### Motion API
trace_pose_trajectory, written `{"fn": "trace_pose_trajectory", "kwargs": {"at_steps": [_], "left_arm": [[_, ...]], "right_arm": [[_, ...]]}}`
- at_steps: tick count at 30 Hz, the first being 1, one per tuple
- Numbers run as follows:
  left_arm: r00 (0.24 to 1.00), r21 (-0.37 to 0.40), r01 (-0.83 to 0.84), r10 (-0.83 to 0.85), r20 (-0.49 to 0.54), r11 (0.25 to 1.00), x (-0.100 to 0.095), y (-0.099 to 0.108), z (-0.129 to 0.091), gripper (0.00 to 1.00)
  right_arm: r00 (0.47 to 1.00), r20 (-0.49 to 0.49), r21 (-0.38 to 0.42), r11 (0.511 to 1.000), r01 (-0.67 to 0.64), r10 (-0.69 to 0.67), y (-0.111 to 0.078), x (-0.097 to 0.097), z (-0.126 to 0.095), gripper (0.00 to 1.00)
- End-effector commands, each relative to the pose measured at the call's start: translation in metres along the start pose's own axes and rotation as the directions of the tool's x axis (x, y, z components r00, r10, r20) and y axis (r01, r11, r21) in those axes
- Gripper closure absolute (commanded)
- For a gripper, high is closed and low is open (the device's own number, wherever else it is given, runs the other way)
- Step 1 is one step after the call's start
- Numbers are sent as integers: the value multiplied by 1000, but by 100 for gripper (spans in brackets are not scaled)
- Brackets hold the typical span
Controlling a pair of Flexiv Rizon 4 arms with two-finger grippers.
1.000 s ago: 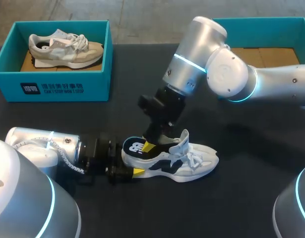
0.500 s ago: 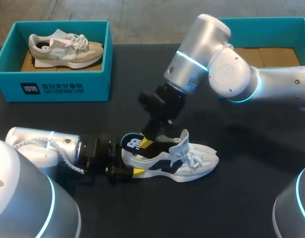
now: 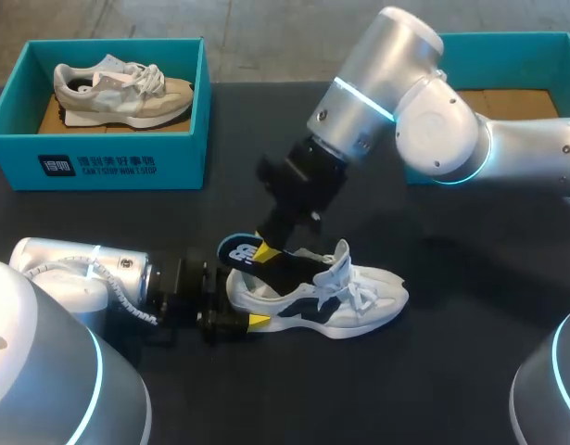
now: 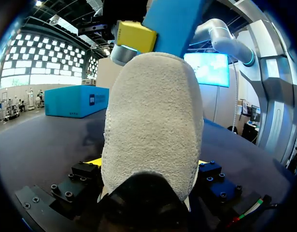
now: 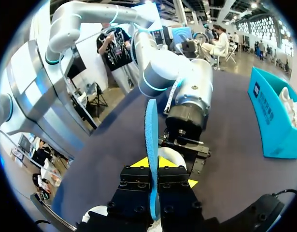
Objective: Take the shoe out of the shoebox, open the shoe tongue, remove and reinsert the insole, then place the shoe into the shoebox
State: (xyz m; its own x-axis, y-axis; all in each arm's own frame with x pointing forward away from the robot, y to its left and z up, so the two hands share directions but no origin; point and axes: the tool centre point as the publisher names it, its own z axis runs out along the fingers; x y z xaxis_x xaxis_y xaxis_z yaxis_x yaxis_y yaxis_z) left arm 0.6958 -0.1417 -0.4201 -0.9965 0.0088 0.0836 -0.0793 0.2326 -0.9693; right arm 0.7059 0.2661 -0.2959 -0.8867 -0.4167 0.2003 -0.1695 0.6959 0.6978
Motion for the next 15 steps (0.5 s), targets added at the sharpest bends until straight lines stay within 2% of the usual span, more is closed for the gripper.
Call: {"fn": "trace_pose_trajectory", "kwargs": {"at_steps": [1,15], "left_arm": [[1000,-2,0,0,-3,1000,-1,0,1,100],[1000,-2,0,0,-3,1000,-1,0,1,100]], "right_arm": [[1000,14,-8,1000,18,-18,6,4,-5,100],[997,6,-39,997,73,-73,21,-3,-2,100]]}}
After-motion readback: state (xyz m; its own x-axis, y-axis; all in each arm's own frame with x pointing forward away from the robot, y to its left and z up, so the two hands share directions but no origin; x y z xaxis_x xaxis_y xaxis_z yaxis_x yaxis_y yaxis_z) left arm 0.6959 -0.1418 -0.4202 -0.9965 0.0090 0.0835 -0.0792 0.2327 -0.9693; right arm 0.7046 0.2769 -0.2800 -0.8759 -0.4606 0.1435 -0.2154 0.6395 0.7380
